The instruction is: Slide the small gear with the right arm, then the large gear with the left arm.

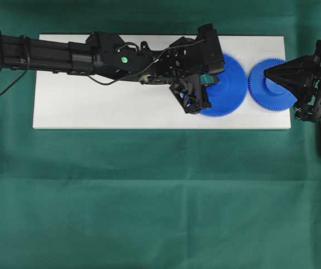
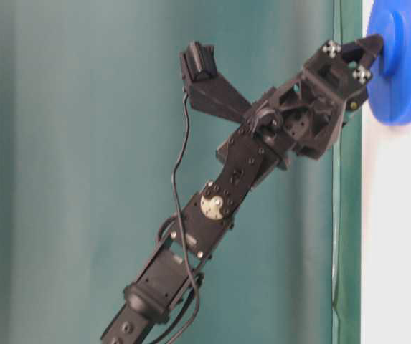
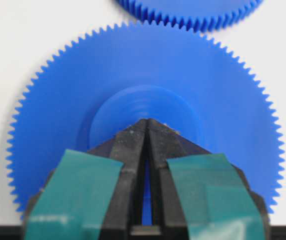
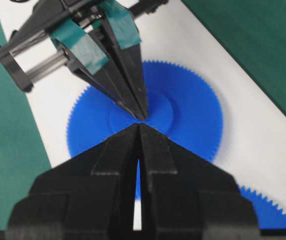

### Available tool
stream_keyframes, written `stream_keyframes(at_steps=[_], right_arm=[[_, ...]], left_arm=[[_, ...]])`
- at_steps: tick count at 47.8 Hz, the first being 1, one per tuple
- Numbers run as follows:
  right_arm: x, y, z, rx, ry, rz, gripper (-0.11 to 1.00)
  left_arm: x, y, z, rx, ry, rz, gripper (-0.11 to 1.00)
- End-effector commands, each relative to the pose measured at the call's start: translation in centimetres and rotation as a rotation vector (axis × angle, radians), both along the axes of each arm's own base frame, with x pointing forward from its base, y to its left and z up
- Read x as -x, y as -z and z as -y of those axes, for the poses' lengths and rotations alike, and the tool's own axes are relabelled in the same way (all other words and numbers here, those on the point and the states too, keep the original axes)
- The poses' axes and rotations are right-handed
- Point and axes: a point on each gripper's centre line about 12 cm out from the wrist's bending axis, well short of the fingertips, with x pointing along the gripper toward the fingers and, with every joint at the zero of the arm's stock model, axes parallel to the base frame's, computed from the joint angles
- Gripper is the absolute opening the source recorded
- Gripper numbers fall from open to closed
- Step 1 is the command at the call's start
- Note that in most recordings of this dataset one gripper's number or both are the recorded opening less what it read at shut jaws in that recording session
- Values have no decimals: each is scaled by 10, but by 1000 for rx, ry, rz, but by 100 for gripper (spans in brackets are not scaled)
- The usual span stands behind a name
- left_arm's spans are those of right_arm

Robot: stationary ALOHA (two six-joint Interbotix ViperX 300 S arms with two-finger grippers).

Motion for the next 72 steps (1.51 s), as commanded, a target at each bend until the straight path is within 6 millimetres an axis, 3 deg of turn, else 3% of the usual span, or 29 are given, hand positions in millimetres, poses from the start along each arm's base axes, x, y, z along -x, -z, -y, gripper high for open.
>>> stream_keyframes(at_steps=[1, 8, 19, 24, 29, 45, 56, 72], right_arm=[[-2, -5, 0, 5, -6, 18, 50], [-2, -4, 0, 1, -6, 16, 50], [-2, -4, 0, 3, -5, 17, 50], [-2, -5, 0, 2, -6, 19, 50], [-2, -5, 0, 1, -5, 23, 50], [-4, -6, -3, -2, -21, 25, 50], [-4, -7, -5, -1, -28, 27, 50], [-4, -4, -5, -5, -28, 20, 50]], left_arm=[[16, -2, 1, 8, -5, -30, 0], [58, 9, -2, 28, -33, -105, 0], [155, 36, -8, 78, -118, -245, 0], [193, 39, -4, 88, -141, -269, 0], [218, 34, 3, 88, -147, -267, 0], [289, 27, 27, 122, -182, -285, 0], [325, 16, 36, 159, -252, -247, 0], [336, -13, 38, 146, -274, -119, 0]])
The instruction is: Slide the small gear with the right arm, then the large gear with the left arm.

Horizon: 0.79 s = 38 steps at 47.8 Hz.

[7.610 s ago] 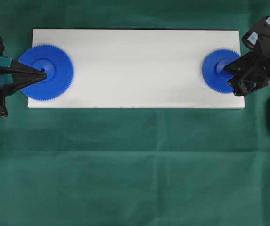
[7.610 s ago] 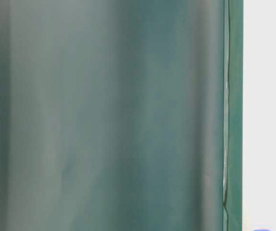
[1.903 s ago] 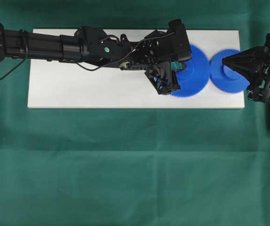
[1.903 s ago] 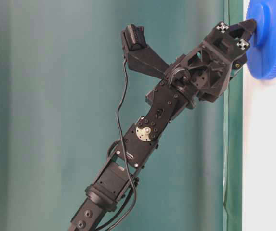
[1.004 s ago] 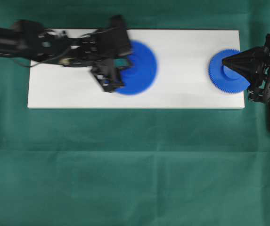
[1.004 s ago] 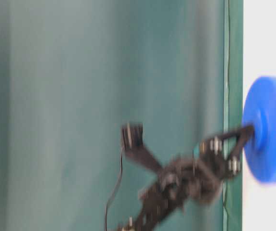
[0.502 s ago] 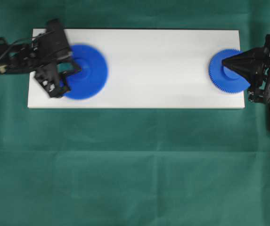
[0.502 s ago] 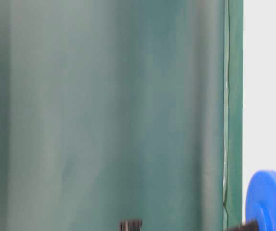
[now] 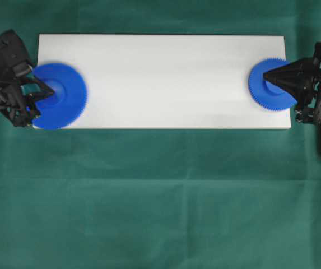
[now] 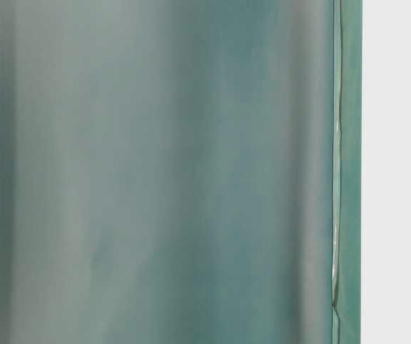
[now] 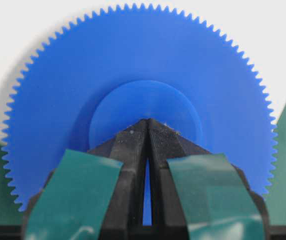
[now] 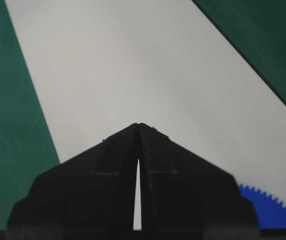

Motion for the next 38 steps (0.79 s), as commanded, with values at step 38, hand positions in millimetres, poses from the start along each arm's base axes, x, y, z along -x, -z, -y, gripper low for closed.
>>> stream_keyframes(at_steps=[38], right_arm=[[-2, -3, 0, -1, -4, 15, 50]], left_arm=[[-39, -56, -16, -66, 9, 139, 0]])
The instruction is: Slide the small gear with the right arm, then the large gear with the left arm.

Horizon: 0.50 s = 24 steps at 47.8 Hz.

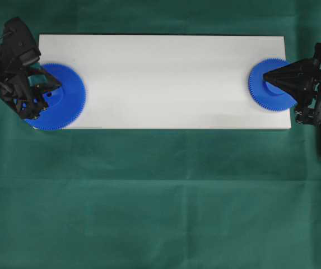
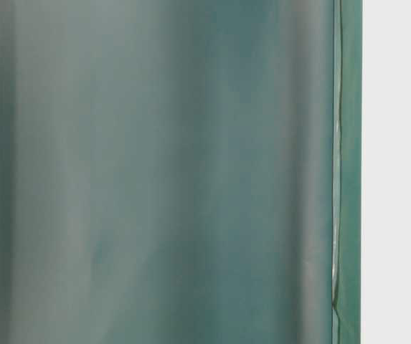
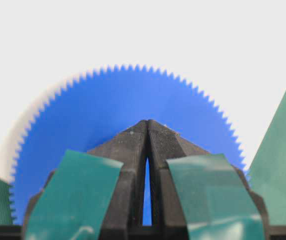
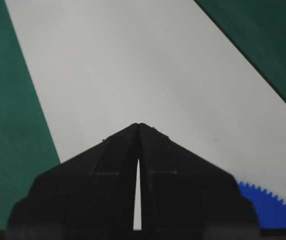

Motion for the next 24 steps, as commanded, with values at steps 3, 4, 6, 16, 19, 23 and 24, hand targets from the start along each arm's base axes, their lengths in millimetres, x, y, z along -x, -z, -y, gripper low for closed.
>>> stream_keyframes(at_steps=[3, 4, 6, 16, 19, 23, 24], right_arm=[[-3, -5, 0, 3, -7, 20, 50], [-3, -5, 0, 3, -8, 21, 50], [-3, -5, 0, 2, -8, 24, 50], [-3, -6, -1, 2, -12, 31, 50], [-3, -6, -1, 2, -12, 31, 50], [-3, -6, -1, 2, -12, 31, 50], [-3, -6, -1, 3, -13, 30, 50]], left_arm=[[-11, -27, -4, -26, 7, 59, 0], [-12, -31, -3, -28, 8, 65, 0], [-14, -36, -3, -32, 13, 76, 0], [-18, -59, 3, -56, 39, 146, 0], [-17, -63, 4, -62, 42, 162, 0], [-15, -66, 5, -67, 43, 176, 0], [-14, -65, 5, -67, 42, 176, 0]])
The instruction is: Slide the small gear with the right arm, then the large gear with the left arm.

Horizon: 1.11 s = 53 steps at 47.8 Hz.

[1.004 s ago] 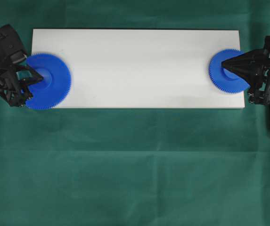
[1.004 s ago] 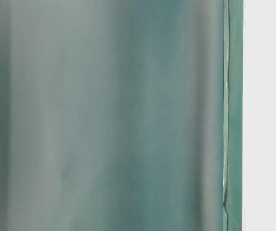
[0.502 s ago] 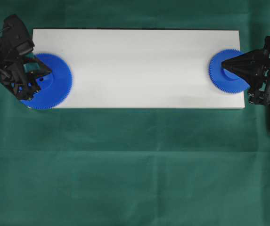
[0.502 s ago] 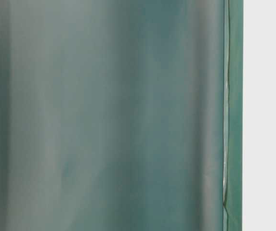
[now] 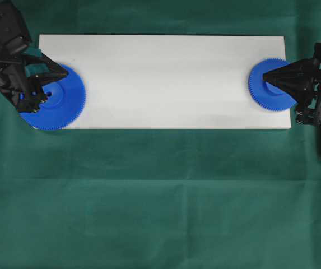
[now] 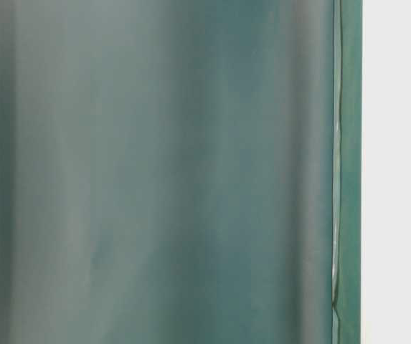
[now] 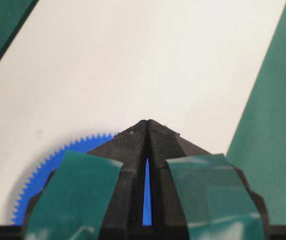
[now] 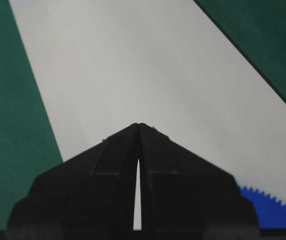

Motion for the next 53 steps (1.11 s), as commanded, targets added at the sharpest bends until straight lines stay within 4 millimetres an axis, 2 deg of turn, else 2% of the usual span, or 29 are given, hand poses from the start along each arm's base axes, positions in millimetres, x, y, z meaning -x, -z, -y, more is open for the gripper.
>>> stream_keyframes(at_steps=[1, 21, 53], right_arm=[[-3, -5, 0, 4, -6, 17, 50], [-3, -5, 0, 3, -5, 19, 50], [-3, -5, 0, 3, -5, 19, 50]], left_arm=[[-2, -11, 0, -17, 5, 38, 0], [-4, -14, 2, -30, 16, 71, 0], [-4, -7, 7, -39, 34, 105, 0]])
